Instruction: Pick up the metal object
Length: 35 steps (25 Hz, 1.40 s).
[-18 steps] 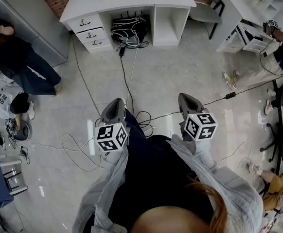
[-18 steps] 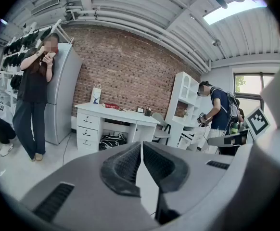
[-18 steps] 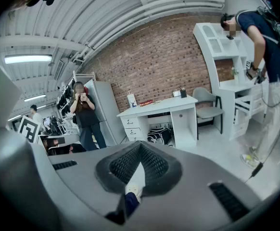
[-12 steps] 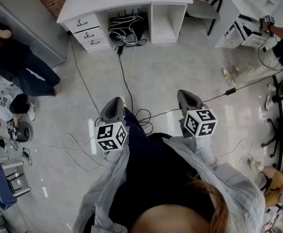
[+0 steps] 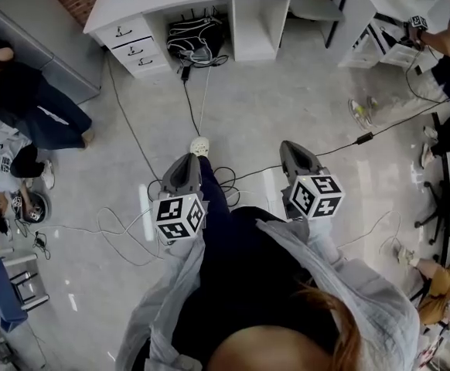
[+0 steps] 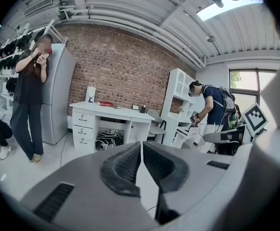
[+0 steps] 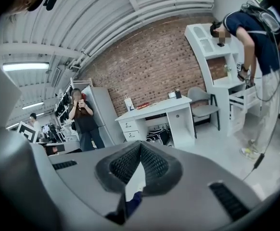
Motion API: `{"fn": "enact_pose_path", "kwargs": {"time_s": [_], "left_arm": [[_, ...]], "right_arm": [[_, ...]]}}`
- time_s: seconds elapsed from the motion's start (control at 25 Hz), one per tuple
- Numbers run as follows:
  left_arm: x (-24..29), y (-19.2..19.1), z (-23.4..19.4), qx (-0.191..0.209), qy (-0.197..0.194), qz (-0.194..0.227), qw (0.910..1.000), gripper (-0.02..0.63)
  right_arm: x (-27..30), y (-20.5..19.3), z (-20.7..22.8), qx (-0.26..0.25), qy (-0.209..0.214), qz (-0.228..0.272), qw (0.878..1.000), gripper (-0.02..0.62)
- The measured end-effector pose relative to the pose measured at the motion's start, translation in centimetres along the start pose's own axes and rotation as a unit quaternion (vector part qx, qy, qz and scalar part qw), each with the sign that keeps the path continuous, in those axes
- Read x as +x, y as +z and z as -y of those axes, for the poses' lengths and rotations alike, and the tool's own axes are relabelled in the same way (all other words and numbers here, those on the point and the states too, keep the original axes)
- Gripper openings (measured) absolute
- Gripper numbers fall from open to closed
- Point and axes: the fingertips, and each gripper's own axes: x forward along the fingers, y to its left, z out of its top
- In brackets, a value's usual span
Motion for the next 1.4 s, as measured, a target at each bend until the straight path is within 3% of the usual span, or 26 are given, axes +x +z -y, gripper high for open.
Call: {"fn": "enact_pose_path", "kwargs": {"time_s": [0.48, 1.12, 1.4], "left_arm": [[3.3, 0.7, -3.2, 0.001, 0.007, -0.006, 1.0000, 0.029], [16.8, 8.6, -11.2, -0.015, 0.011, 0.004, 0.9998, 0.029], [22.0, 11.5, -13.9, -0.004, 0.004, 0.006, 1.0000, 0.029]], "right_arm": [[4.3, 0.9, 0.8, 0.018, -0.008, 0.006, 1.000, 0.006], [19.1, 11.8, 1.0, 0.010, -0.003, 0.009, 1.000, 0.006], [25.0, 15.0, 1.3, 0.013, -0.003, 0.010, 1.000, 0.006]]}}
